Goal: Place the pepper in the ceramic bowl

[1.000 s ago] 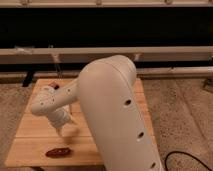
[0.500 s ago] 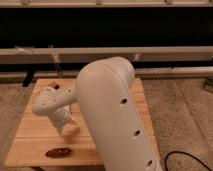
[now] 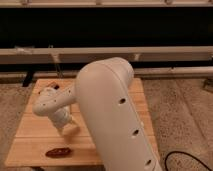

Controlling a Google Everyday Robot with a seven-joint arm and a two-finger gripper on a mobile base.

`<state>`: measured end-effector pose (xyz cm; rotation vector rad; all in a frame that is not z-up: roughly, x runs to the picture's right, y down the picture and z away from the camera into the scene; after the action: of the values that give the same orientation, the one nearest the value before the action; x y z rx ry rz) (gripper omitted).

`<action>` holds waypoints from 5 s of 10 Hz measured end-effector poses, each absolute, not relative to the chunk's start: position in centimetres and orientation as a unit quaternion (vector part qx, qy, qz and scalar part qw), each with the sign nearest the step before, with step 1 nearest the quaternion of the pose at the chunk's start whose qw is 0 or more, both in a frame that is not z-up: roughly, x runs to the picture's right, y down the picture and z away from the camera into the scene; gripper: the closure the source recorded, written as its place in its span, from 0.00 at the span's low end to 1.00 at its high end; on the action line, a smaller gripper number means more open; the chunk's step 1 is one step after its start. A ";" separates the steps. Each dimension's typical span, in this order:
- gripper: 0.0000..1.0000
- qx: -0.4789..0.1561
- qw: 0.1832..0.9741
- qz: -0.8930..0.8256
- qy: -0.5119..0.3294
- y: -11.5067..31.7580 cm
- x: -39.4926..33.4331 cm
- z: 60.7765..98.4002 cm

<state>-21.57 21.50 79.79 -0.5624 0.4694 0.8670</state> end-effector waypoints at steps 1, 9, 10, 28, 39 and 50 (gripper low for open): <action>0.35 -0.269 0.850 0.400 0.211 21.9 -22.3 78.6; 0.35 -0.324 0.886 0.299 0.148 27.3 -26.4 72.1; 0.35 -0.331 0.889 0.283 0.144 28.1 -26.5 71.9; 1.00 -0.340 0.893 0.245 0.166 31.2 -24.3 74.1; 1.00 -0.324 0.890 0.286 0.145 24.5 -20.9 71.4; 1.00 -0.316 0.881 0.333 0.118 13.7 -17.0 72.3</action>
<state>-16.96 13.66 72.34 -0.6585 0.2452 0.6936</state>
